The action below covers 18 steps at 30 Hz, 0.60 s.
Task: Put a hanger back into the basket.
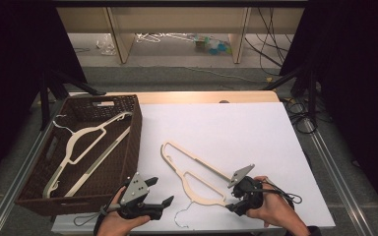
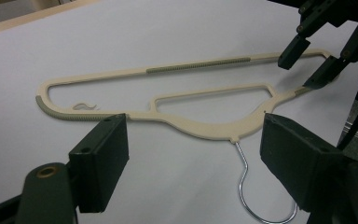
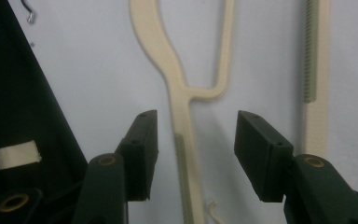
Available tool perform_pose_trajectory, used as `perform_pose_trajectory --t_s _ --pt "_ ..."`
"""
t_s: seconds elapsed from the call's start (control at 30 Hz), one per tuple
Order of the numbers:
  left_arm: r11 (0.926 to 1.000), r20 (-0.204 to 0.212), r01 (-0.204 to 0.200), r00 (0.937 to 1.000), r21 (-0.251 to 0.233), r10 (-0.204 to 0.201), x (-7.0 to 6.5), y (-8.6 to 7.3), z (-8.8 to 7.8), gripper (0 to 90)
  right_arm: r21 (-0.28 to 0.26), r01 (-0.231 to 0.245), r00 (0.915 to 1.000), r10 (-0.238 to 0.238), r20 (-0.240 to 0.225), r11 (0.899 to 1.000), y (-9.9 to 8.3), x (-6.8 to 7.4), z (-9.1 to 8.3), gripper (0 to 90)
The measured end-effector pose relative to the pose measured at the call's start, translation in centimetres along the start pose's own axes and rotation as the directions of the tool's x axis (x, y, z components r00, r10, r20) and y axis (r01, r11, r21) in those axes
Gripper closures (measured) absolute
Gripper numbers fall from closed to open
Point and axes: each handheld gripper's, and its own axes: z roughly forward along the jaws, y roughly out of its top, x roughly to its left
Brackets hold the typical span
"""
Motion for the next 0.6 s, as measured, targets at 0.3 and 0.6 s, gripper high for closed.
perform_pose_trajectory --t_s 0.3,0.6 --pt "1.0000 0.001 -0.005 1.0000 0.006 0.005 -0.1 0.0 0.1 23.4 0.078 0.035 0.9994 -0.035 0.006 0.996 0.2 0.7 1.3 59.1" --pt "0.9999 0.007 -0.009 0.9999 0.006 0.009 0.0 0.0 0.2 23.4 0.156 0.058 0.9970 -0.065 0.043 0.986 0.9 1.4 1.7 68.2"
